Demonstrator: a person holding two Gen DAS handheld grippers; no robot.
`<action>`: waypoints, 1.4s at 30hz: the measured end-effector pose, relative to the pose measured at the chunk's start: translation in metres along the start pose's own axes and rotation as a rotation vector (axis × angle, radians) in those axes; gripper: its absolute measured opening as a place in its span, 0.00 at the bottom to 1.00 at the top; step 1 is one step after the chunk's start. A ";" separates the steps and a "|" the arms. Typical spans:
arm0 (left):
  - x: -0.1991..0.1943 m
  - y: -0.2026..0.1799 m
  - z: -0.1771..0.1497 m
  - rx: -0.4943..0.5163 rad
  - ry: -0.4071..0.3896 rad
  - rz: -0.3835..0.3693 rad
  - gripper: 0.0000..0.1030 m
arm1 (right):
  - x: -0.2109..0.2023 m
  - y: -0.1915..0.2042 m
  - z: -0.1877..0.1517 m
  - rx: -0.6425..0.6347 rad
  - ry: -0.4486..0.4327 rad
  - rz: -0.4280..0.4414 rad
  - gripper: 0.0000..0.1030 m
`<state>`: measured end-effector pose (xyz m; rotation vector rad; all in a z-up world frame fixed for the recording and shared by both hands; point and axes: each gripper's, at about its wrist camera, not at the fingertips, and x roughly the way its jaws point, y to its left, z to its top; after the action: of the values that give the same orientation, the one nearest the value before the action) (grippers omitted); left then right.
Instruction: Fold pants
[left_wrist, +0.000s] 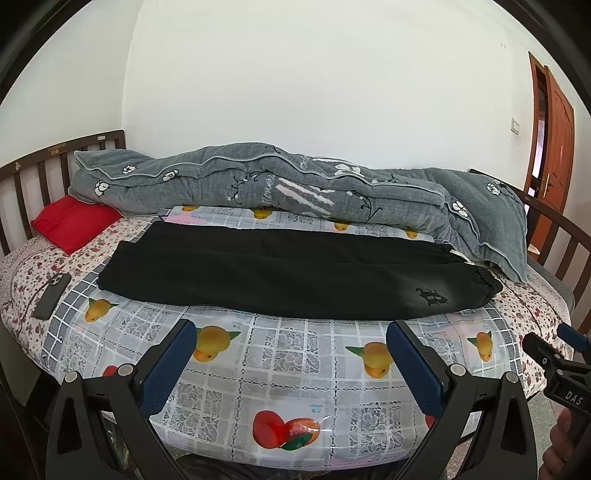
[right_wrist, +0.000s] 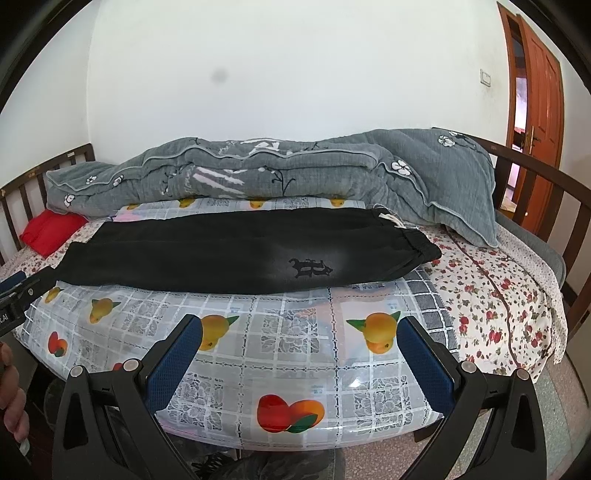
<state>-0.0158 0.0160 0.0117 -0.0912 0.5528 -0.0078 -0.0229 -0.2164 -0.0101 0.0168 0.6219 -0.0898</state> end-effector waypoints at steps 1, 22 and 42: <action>0.000 0.000 0.000 -0.001 0.000 0.000 1.00 | 0.000 0.000 0.000 0.000 0.000 0.000 1.00; -0.004 0.000 0.002 -0.012 -0.003 -0.011 1.00 | -0.004 -0.002 0.000 0.001 -0.001 0.002 1.00; 0.057 0.047 -0.016 -0.093 0.086 0.011 0.99 | 0.046 0.004 -0.007 -0.034 0.028 -0.023 1.00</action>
<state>0.0237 0.0594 -0.0360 -0.1795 0.6396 0.0251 0.0105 -0.2156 -0.0431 -0.0223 0.6520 -0.1013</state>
